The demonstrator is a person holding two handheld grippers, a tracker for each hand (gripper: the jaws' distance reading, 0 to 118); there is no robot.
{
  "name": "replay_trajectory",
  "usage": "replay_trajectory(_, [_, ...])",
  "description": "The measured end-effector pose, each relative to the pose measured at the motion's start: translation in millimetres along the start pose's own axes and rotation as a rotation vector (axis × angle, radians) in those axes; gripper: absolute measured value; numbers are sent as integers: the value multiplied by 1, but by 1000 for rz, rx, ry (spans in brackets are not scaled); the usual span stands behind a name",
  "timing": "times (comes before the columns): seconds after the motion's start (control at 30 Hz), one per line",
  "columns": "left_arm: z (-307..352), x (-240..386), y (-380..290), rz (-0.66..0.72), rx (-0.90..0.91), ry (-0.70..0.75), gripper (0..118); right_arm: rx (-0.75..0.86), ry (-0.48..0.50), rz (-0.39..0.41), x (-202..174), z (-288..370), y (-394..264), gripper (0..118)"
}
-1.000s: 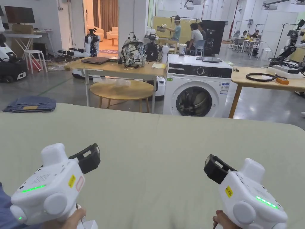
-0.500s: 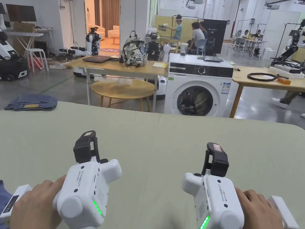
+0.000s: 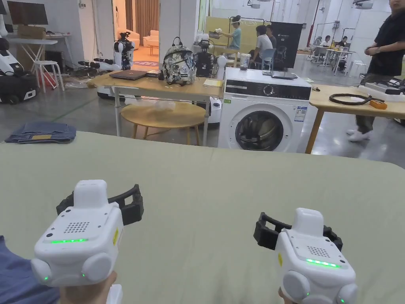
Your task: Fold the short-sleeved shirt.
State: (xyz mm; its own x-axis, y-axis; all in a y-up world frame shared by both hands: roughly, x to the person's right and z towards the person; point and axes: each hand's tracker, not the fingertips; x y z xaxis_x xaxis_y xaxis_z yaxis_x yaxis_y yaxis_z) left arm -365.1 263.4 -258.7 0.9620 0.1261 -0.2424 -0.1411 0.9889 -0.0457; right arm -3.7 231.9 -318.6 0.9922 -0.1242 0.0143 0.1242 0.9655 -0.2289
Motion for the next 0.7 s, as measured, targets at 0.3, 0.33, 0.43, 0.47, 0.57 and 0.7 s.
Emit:
replay_trajectory(0.3, [-7,2,-6,-43,-13,30,102,30,-33,125,-5,10,2,118])
replay_trajectory(0.33, [-5,2,-6,-57,-13,28,101,39,-33,147,-7,11,2,118])
replay_trajectory(0.43, [1,6,-7,-113,5,14,87,57,-54,189,-12,13,1,118])
replay_trajectory(0.47, [1,8,-7,-140,6,20,75,59,-53,188,-12,14,1,115])
replay_trajectory(0.57, [2,10,-8,-177,7,35,54,53,-47,166,-11,13,4,112])
replay_trajectory(0.7, [4,10,-6,-179,-2,20,26,35,-28,153,-11,12,5,104])
